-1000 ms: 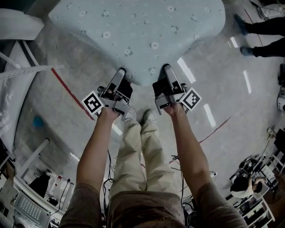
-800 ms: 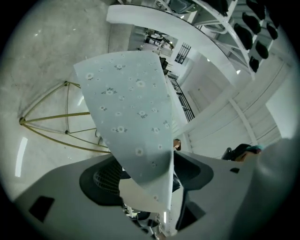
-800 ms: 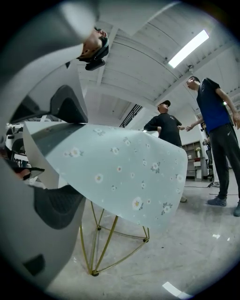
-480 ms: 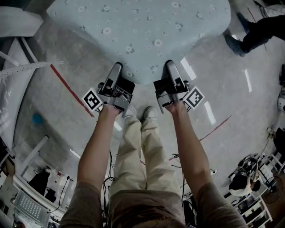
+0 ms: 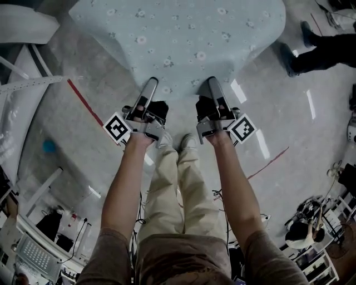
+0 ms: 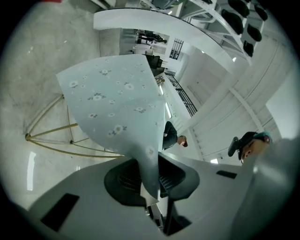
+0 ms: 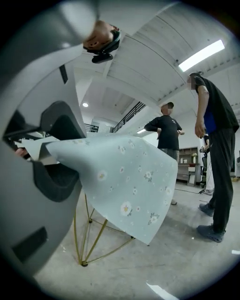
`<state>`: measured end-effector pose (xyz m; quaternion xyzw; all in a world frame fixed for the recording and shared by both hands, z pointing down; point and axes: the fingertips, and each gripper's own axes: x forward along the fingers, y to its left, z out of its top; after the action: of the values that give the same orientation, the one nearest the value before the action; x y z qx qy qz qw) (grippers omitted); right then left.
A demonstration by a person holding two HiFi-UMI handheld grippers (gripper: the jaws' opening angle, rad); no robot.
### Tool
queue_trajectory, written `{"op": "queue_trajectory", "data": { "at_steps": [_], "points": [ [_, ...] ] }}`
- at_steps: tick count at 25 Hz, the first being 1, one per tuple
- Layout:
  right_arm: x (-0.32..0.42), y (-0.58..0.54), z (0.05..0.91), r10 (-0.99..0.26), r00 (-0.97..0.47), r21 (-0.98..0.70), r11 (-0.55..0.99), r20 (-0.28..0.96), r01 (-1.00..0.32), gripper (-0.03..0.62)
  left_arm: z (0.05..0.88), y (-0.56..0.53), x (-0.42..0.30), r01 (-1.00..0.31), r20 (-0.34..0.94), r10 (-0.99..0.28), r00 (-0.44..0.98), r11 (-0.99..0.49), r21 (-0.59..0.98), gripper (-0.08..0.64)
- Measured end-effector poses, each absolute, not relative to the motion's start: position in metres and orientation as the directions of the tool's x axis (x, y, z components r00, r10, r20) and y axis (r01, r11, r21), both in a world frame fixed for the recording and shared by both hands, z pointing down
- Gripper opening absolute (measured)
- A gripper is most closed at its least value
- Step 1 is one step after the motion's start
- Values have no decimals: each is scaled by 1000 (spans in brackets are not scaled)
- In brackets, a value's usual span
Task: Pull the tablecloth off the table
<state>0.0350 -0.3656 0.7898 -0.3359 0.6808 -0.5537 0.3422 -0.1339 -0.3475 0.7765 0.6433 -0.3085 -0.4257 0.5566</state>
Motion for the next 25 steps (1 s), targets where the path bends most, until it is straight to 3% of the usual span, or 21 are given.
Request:
{"op": "queue_trajectory", "data": {
  "at_steps": [3, 7, 15, 25],
  "points": [
    [36, -358, 778, -832, -553, -973, 161, -44, -163, 62, 769, -342, -134, -28, -129, -869, 477, -162, 986, 40],
    [35, -350, 760, -811, -585, -956, 166, 7, -241, 11, 754, -335, -135, -113, -58, -855, 516, -135, 984, 25],
    [32, -342, 715, -813, -580, -949, 137, 55, -283, 8, 703, -327, -136, -181, -4, -855, 518, -114, 977, 21],
    [51, -367, 596, -822, -570, -883, 269, -2, -385, 15, 594, -349, -116, -274, -24, -871, 490, -180, 945, 21]
  ]
}}
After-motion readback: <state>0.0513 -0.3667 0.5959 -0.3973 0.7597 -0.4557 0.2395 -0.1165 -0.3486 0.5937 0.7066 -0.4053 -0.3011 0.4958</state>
